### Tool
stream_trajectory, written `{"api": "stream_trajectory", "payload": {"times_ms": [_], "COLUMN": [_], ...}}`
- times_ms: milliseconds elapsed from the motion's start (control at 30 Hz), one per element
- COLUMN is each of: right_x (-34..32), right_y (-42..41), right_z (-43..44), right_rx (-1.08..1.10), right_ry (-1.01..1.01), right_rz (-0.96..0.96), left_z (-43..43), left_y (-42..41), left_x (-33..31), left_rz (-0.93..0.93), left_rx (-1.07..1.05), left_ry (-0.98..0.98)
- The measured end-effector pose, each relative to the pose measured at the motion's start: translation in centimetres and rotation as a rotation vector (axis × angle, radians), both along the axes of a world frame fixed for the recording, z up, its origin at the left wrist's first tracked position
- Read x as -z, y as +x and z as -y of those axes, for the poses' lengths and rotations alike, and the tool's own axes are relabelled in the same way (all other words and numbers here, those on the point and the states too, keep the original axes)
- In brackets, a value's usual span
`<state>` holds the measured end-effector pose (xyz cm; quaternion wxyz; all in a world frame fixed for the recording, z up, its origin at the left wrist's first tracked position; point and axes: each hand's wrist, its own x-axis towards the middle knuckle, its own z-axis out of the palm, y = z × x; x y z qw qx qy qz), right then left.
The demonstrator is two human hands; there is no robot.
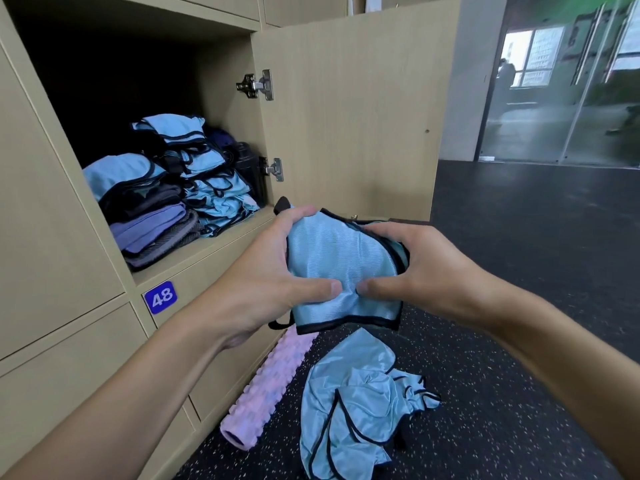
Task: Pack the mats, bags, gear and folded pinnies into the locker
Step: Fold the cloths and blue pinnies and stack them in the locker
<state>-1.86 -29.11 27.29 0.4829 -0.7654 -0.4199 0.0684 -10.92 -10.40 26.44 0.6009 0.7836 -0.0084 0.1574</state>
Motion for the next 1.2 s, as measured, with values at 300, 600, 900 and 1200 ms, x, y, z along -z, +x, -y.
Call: {"api": "stream_trajectory", "payload": {"times_ms": [300, 600, 900, 1200], "right_x": [-0.2, -2.2, -2.7, -4.2], "right_y": [0.0, 0.5, 6.5, 11.6], "right_z": [-0.2, -5.2, -15.1, -24.6], "right_rx": [0.059, -0.125, -0.162, -0.262], "right_ry": [0.121, 0.188, 0.401, 0.457], "right_rz": [-0.028, -0.28, -0.33, -0.26], "left_z": [-1.5, -5.5, -9.8, -14.3], "left_y": [-0.1, -1.0, 3.3, 7.4], "left_x": [-0.4, -1.7, -1.9, -3.1], "left_rz": [0.041, 0.086, 0.167, 0.448], "left_rx": [-0.194, -0.157, -0.392, -0.735], "left_ry": [0.56, 0.1, -0.38, -0.285]}}
